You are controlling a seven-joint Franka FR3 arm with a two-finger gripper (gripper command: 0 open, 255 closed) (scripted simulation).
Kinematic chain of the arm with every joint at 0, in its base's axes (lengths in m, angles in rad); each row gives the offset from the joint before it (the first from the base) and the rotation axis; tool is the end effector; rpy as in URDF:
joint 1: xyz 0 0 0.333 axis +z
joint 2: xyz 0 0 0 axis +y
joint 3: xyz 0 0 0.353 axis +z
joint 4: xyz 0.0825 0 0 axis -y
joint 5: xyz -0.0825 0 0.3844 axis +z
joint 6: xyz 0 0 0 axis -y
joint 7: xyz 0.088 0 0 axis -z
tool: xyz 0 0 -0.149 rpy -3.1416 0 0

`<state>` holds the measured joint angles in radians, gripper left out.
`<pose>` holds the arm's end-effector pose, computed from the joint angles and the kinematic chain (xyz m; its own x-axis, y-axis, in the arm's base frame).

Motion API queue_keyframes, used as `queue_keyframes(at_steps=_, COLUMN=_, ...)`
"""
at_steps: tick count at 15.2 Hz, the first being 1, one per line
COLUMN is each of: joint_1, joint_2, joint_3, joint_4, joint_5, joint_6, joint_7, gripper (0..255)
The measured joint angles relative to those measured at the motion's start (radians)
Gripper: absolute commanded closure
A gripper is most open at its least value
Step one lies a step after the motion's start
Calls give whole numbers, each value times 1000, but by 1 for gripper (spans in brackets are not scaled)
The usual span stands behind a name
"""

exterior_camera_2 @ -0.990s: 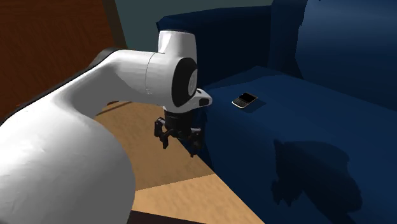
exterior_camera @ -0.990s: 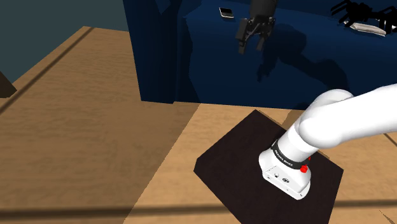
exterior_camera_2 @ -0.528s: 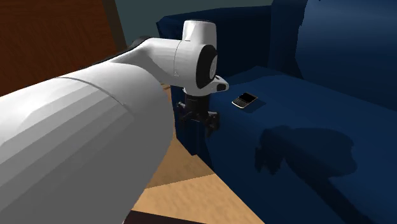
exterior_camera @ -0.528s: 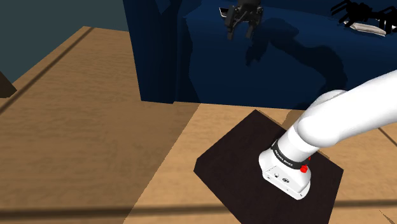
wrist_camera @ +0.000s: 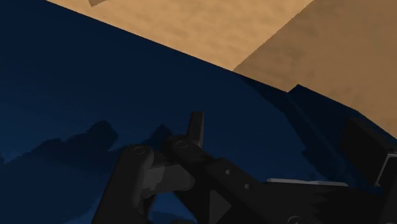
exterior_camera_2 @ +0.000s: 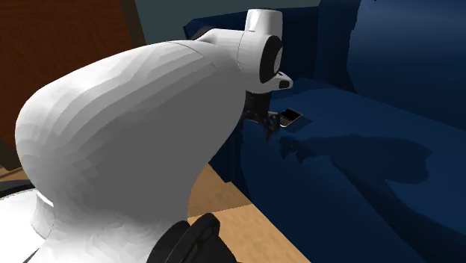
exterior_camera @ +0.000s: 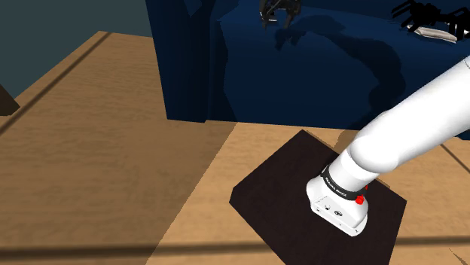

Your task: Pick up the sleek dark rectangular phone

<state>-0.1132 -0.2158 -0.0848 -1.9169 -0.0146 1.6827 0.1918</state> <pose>0.4718 -0.1003 0.5763 0.9263 -0.3763 -0.0195 -0.3764 -0.9265 0.0001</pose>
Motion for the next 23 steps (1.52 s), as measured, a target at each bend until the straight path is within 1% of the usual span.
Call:
queue_keyframes(at_steps=2, joint_1=-13, joint_2=67, joint_3=-16, joint_4=68, joint_5=1, joint_6=15, joint_7=-3, gripper=0)
queue_keyframes(at_steps=8, joint_1=-47, joint_2=244, joint_3=-53, joint_4=303, joint_5=17, joint_6=4, joint_7=7, gripper=0)
queue_keyframes(at_steps=12, joint_1=-75, joint_2=394, joint_3=-75, joint_4=531, joint_5=40, joint_6=-43, joint_7=13, gripper=0)
queue_keyframes(at_steps=13, joint_1=-83, joint_2=422, joint_3=-80, joint_4=567, joint_5=46, joint_6=-46, joint_7=13, gripper=0)
queue_keyframes(at_steps=16, joint_1=-90, joint_2=446, joint_3=-85, joint_4=574, joint_5=50, joint_6=-24, joint_7=11, gripper=0)
queue_keyframes(at_steps=21, joint_1=-87, joint_2=431, joint_3=-84, joint_4=491, joint_5=48, joint_6=45, joint_7=14, gripper=0)
queue_keyframes(at_steps=22, joint_1=-87, joint_2=428, joint_3=-84, joint_4=481, joint_5=47, joint_6=53, joint_7=13, gripper=255)
queue_keyframes(at_steps=23, joint_1=-87, joint_2=425, joint_3=-85, joint_4=474, joint_5=46, joint_6=58, joint_7=13, gripper=255)
